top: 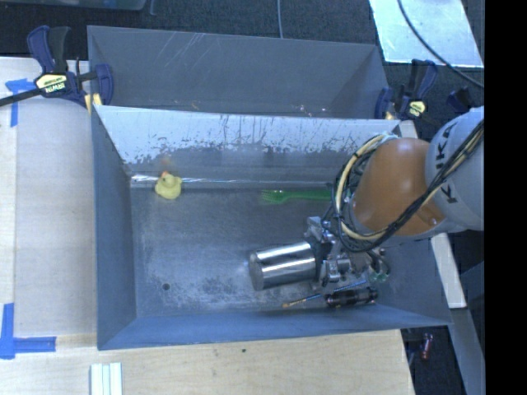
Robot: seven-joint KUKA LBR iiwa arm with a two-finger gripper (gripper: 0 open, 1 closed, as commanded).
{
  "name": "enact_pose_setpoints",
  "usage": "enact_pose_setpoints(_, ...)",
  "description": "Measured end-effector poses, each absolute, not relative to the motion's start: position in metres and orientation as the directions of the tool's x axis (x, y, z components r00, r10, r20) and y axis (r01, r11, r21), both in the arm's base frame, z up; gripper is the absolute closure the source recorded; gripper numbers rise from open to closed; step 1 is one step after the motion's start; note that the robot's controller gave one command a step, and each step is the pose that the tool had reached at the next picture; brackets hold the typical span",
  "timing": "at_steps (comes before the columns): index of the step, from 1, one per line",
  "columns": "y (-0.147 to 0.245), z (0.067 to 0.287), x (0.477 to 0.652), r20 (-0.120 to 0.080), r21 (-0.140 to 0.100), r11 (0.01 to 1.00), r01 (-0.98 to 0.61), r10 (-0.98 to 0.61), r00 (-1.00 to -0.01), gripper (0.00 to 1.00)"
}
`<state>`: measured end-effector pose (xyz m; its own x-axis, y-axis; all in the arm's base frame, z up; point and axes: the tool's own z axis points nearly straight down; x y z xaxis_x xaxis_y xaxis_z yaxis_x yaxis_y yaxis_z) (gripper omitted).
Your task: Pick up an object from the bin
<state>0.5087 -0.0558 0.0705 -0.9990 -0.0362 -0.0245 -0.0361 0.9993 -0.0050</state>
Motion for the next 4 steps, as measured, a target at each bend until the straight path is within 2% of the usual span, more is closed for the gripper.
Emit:
enact_pose_setpoints(1,-0.057,0.07,0.51,-0.025,-0.003,1.0,-0.009,-0.009,-1.0,1.0)
enact_pose_setpoints(2,-0.056,0.085,0.508,-0.02,-0.003,1.0,-0.009,-0.009,-1.0,1.0)
enact_pose_setpoints(3,-0.057,0.114,0.508,-0.02,-0.003,1.0,-0.01,-0.01,-1.0,1.0)
enact_pose_setpoints(4,-0.057,0.133,0.509,-0.025,-0.004,1.0,-0.011,-0.011,-1.0,1.0)
